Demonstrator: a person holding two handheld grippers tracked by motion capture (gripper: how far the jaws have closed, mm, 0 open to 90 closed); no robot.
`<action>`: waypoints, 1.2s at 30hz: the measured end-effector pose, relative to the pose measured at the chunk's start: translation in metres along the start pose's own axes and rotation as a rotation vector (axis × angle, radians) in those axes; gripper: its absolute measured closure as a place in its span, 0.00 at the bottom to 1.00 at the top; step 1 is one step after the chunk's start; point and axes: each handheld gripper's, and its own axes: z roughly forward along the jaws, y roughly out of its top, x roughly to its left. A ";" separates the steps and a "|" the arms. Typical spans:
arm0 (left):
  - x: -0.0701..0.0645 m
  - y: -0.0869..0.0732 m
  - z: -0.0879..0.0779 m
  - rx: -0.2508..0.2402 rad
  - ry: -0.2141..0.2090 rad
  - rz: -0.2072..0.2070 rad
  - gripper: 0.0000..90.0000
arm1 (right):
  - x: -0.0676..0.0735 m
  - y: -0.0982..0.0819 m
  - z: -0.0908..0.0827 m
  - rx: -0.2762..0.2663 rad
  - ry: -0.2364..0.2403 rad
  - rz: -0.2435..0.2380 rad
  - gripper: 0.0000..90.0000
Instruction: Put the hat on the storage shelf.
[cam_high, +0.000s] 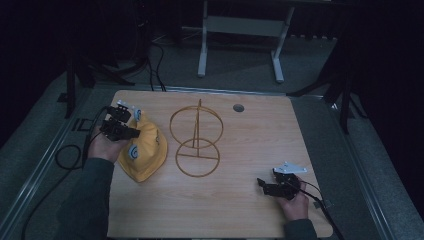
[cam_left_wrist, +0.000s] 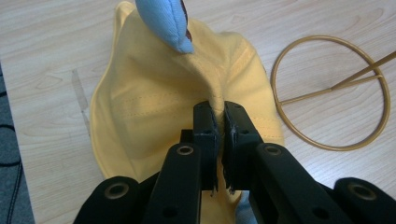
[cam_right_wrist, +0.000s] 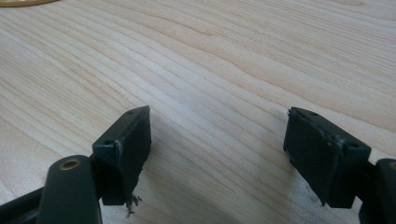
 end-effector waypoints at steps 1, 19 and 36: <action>0.001 0.000 -0.001 -0.005 -0.002 0.000 0.94 | 0.000 0.000 0.000 0.000 0.000 0.000 0.26; 0.006 0.001 -0.024 -0.060 0.000 0.052 0.94 | 0.000 0.000 0.000 0.000 0.000 -0.001 0.26; 0.012 0.004 -0.048 -0.111 -0.043 0.114 0.94 | 0.000 0.000 0.000 -0.002 0.000 -0.001 0.26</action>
